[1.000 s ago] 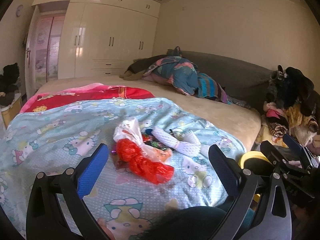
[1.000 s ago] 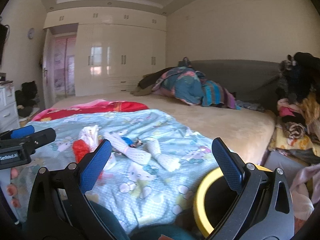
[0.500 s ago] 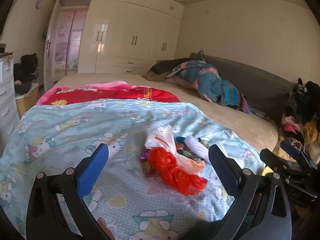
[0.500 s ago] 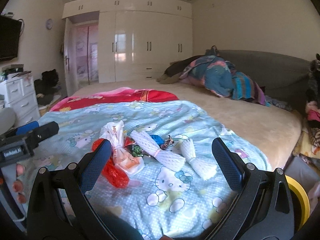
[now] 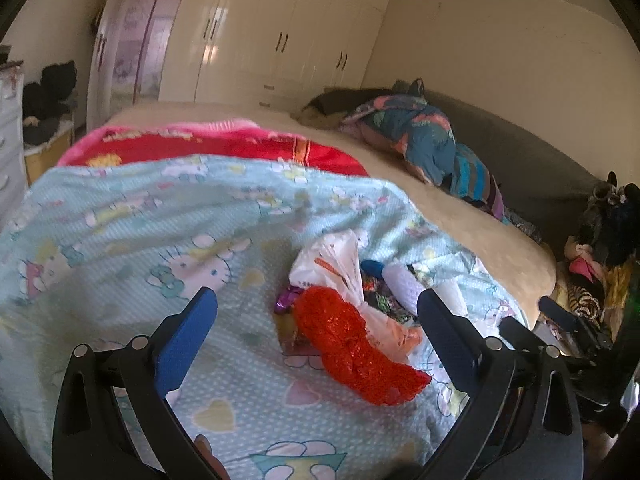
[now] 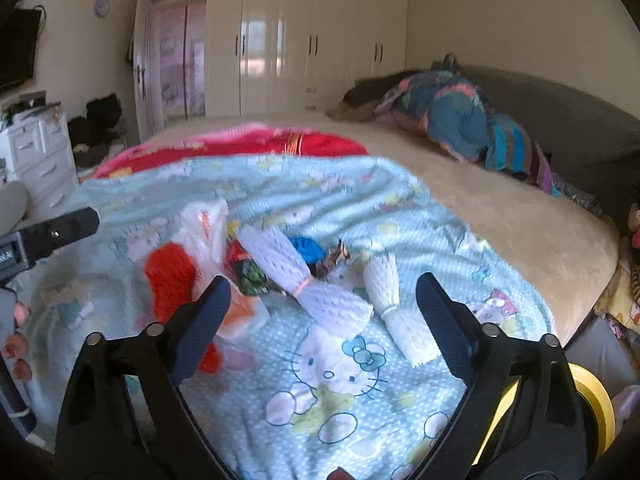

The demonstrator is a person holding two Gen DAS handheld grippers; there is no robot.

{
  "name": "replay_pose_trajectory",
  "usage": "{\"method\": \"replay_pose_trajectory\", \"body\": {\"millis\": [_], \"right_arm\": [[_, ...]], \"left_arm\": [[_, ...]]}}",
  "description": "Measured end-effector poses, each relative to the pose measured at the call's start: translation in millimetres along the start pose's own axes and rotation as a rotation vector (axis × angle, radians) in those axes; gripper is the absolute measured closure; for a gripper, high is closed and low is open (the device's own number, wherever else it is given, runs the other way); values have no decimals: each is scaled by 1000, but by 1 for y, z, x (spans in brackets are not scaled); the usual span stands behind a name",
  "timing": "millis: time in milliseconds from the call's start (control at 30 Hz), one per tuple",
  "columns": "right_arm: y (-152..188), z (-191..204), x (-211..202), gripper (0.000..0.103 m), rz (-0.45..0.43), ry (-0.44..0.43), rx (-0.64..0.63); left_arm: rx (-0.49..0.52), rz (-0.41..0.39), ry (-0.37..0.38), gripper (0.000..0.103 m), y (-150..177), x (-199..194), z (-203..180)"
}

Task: Collect trash
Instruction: 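Grasp the red plastic bag with the left tool while the right tool grasps the white foam net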

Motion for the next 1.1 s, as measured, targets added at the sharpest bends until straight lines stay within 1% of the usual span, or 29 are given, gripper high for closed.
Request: {"method": "replay_pose_trajectory", "body": {"millis": [100,200,267,300,367,533,633,667,700,733,767,833,867,900,967,1000,1067,1100], "right_arm": [[5,-6,18,37,52,10,-7],[10,-10,37,42,104,5,-23],[13,-13,49,46,139,-5,-20],[14,-12,53,49,149,-6,-24],[15,-12,62,51,165,-14,-30],[20,-13,81,51,215,-18,-35],[26,-12,92,56,247,-16,-46],[28,-12,95,62,260,-18,-48],[31,-12,98,71,275,-21,-49],[33,-11,99,75,283,-26,-49],[36,-10,100,82,288,-32,-49],[40,-8,100,86,293,-44,-48],[42,-7,99,88,294,-49,-45],[45,-5,98,89,295,-57,-39],[48,-5,95,90,292,-64,-26],[48,-5,92,91,285,-70,-13],[48,-5,87,91,270,-76,10],[47,-5,83,91,259,-82,24]], "left_arm": [[5,27,45,6,5,14,-8],[8,46,90,6,10,24,-16],[-9,60,117,6,14,31,-19],[-15,68,117,6,15,34,-19],[-20,91,114,6,19,41,-20],[-37,137,125,6,31,56,-19],[-52,163,143,7,37,62,-19],[-61,169,148,7,38,64,-18],[-72,176,156,7,39,65,-17],[-84,180,161,9,41,67,-16],[-99,186,167,14,42,68,-14],[-123,206,180,22,46,71,-11],[-137,231,188,24,49,74,-11],[-151,250,203,26,52,76,-10],[-172,283,230,36,58,80,-12],[-176,289,239,38,59,80,-12],[-181,293,261,48,60,81,-14],[-184,295,273,50,60,81,-15]]}}
Point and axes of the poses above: each gripper's, at about its wrist camera, not at the fingertips, and x roughly the way its jaws point, z to its left, y to its underside, the point moved 6 cm from there along x, roughly the way its jaws point, and after that the axes turned 11 degrees about x, right-handed, at the moved point
